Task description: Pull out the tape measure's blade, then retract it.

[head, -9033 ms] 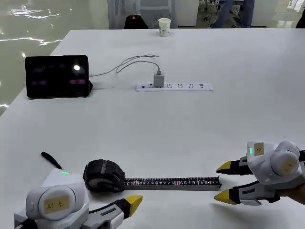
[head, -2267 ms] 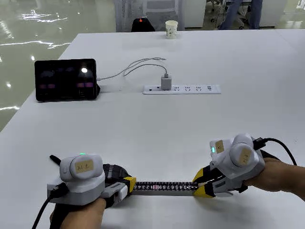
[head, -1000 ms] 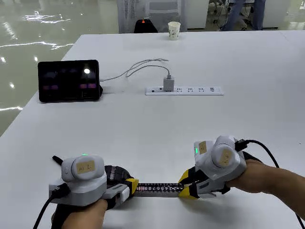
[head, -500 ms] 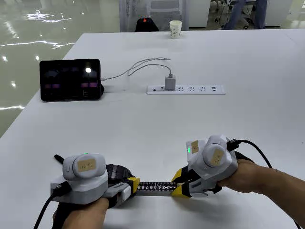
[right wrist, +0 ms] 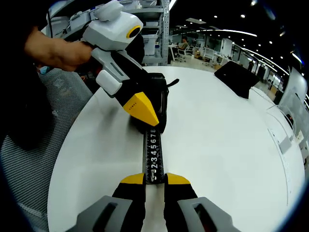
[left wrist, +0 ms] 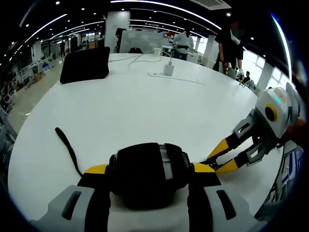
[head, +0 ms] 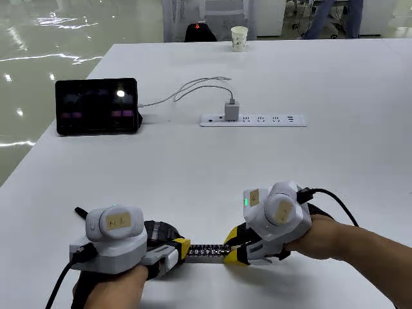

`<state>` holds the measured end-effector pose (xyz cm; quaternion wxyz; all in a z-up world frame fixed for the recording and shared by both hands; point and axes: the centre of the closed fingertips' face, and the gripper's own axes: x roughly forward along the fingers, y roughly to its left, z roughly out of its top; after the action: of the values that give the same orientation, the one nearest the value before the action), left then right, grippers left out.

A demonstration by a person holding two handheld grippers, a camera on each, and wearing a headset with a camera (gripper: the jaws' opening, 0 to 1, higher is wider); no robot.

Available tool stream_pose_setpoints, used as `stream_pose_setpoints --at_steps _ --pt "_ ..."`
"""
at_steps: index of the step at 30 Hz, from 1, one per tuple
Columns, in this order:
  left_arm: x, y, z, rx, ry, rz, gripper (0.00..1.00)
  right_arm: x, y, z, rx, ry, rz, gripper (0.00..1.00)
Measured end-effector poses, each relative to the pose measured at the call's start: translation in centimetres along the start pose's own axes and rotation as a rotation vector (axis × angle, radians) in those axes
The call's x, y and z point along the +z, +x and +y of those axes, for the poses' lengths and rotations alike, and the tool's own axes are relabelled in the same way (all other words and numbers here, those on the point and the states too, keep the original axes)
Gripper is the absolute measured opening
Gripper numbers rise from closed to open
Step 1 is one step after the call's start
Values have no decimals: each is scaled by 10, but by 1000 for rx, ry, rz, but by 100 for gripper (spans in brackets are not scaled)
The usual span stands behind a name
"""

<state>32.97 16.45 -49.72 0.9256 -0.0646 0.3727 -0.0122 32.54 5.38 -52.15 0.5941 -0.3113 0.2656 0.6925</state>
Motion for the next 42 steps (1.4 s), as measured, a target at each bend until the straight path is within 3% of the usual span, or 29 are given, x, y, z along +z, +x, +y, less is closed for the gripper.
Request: stream_pose_setpoints --at_steps 42 --pt "-1 0 0 -17 -17 7 60 43 38 1 11 -14 -67 11"
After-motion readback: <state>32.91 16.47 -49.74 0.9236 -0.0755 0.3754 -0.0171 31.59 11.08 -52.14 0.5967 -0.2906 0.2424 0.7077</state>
